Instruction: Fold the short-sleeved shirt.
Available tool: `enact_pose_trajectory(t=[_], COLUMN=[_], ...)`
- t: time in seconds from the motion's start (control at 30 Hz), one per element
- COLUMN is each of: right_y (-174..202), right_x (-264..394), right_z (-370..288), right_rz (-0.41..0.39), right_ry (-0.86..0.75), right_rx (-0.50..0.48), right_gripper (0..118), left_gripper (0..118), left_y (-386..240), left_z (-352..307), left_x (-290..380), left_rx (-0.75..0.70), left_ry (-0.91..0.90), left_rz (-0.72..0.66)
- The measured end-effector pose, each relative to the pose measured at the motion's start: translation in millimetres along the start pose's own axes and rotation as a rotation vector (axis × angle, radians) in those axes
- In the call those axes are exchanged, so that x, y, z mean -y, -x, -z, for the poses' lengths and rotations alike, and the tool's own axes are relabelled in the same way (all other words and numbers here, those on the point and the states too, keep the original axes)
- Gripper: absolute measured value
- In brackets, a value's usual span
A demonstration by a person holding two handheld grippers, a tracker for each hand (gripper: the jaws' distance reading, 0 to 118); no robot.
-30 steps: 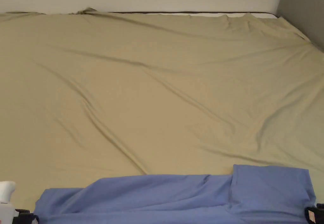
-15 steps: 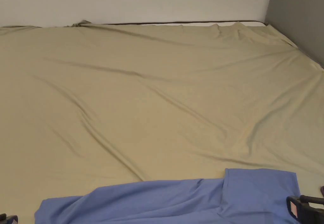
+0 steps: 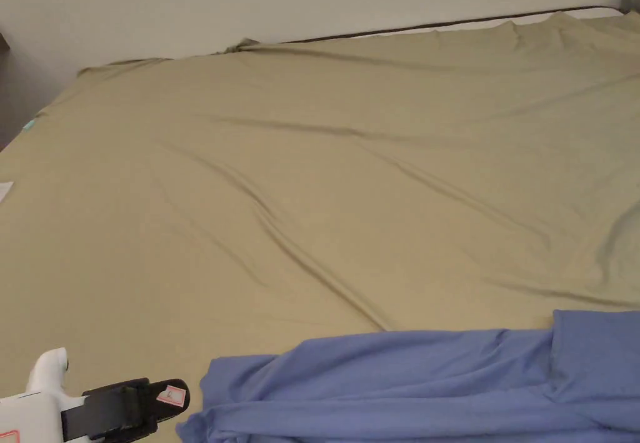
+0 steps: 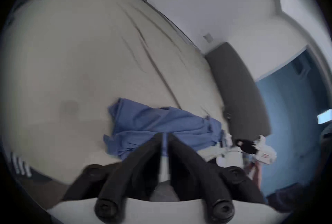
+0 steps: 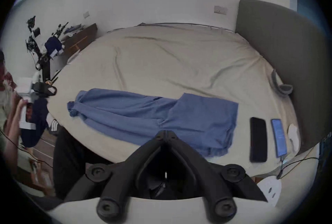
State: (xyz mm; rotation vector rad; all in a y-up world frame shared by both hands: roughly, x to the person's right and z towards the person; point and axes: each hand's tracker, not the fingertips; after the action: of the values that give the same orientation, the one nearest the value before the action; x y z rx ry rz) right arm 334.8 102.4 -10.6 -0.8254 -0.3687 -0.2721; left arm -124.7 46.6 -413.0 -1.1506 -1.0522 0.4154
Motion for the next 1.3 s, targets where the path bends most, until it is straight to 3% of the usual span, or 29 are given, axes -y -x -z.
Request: enact_pose_trajectory(t=[0.03,0.07,0.2,0.3,0.37,0.4,0.47,0.5,0.57,0.6,0.67,0.7,0.77,0.93,1.1,1.17,1.3], right_y=[7,12,40,62,78,82,88,90,94,95,94,94,94,89,68,58,34], right_x=[1,2,5,3,-1,-3,-5,-7,-10,-10,-10,-10,-9,-6,-5,-3,3], right_z=[-1,1,15,31,37,40,45,48,49,49,48,46,42,43,41,38,28], right_rz=[0.001,0.005,-0.013,-0.086,-0.147,-0.154,-0.156,-0.161,-0.185,-0.191,-0.200,-0.205,-0.209,-0.221,-0.172,-0.152,-0.101], right_ry=[0.011,0.024,0.094,0.160,0.176,0.180,0.184,0.182,0.184,0.184,0.185,0.186,0.189,0.193,0.149,0.136,0.100], right_rx=[-0.008,-0.011,-0.037,-0.051,-0.080,-0.095,-0.120,-0.122,-0.126,-0.127,-0.126,-0.122,-0.114,-0.098,-0.107,-0.108,-0.092], right_gripper=[2,2,2,2,2,2,2,2,2,2,2,2,2,2,2,2,2], left_gripper=[63,94,97,97,92,92,73,68,61,53,20,15,14,11,10,10,10], left_y=[18,35,92,124,130,126,124,114,91,95,91,90,90,119,118,78,-23], left_z=[4,10,23,47,69,79,115,132,156,166,174,169,153,76,13,9,38], left_x=[-2,-4,-8,-9,-1,-2,0,2,1,-2,2,5,7,1,-21,-25,-28], left_rx=[0.032,0.029,0.035,0.087,0.195,0.328,0.331,0.380,0.322,0.310,0.225,0.229,0.239,0.224,-0.060,-0.157,-0.491], left_ry=[0.020,0.046,0.032,0.066,0.077,0.003,0.106,0.121,0.166,0.146,0.162,0.147,0.128,0.009,-0.045,-0.071,-0.021], left_rz=[-0.051,-0.129,-0.214,-0.331,-0.380,-0.406,-0.429,-0.345,-0.210,-0.254,-0.326,-0.311,-0.293,-0.395,-0.333,-0.280,-0.104])
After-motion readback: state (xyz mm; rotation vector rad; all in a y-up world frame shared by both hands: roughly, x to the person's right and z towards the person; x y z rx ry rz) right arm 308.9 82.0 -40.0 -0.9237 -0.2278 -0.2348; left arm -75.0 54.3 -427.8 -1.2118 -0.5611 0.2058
